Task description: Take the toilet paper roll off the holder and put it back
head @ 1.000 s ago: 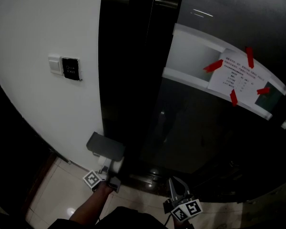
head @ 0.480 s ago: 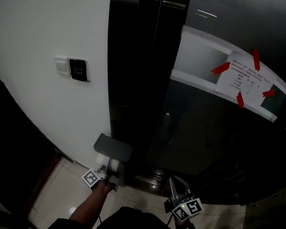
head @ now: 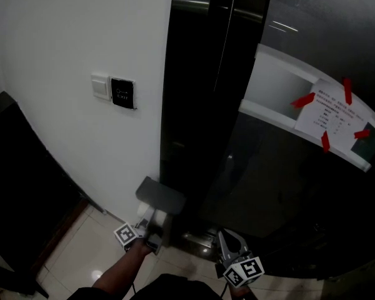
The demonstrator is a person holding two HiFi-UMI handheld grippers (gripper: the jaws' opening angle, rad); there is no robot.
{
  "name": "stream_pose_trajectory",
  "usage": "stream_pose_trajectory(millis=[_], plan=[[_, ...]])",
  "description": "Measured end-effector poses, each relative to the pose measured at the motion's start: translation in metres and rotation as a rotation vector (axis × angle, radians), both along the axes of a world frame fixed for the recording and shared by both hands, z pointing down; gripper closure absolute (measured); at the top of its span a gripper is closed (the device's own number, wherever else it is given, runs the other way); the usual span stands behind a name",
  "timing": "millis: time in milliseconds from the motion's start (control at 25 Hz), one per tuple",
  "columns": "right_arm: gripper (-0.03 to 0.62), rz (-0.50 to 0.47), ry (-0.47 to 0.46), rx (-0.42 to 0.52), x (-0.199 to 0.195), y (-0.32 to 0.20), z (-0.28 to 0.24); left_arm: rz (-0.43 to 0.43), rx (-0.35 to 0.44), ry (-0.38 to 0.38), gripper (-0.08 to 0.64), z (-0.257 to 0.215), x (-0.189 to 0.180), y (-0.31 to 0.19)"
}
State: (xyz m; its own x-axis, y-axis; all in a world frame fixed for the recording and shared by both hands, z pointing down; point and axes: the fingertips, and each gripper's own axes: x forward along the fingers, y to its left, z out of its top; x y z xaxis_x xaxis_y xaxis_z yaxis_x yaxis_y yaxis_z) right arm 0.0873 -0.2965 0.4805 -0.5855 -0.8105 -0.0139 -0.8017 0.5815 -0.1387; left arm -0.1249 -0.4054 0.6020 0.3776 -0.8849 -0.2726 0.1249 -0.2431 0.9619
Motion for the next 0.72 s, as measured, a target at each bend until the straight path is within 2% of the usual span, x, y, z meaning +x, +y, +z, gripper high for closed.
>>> stream_pose_trajectory(millis=[200,520,560,640,720], plan=[[0.578,-0.04,0.008,-0.01,-0.011,-0.006,0.005,-0.014,-0.006,-0.028,0.084,0.007,-0.009,0.016],[0.578,-0.096,0.029,-0.006,-0.027,-0.018,0.006,0.047,0.019,-0.198,0.086,-0.006,-0.009,0.05],[0.578,-0.106,0.029,-0.005,-0.03,-0.018,0.005,0.044,0.015,-0.24,0.086,-0.005,-0.011,0.054],[0.578,-0.127,0.034,-0.004,-0.036,-0.019,0.006,0.019,0.036,-0.416,0.087,-0.003,-0.02,0.059],[0.578,-0.143,0.042,-0.002,-0.041,-0.02,0.007,0.003,0.096,-0.573,0.092,-0.011,-0.023,0.063]])
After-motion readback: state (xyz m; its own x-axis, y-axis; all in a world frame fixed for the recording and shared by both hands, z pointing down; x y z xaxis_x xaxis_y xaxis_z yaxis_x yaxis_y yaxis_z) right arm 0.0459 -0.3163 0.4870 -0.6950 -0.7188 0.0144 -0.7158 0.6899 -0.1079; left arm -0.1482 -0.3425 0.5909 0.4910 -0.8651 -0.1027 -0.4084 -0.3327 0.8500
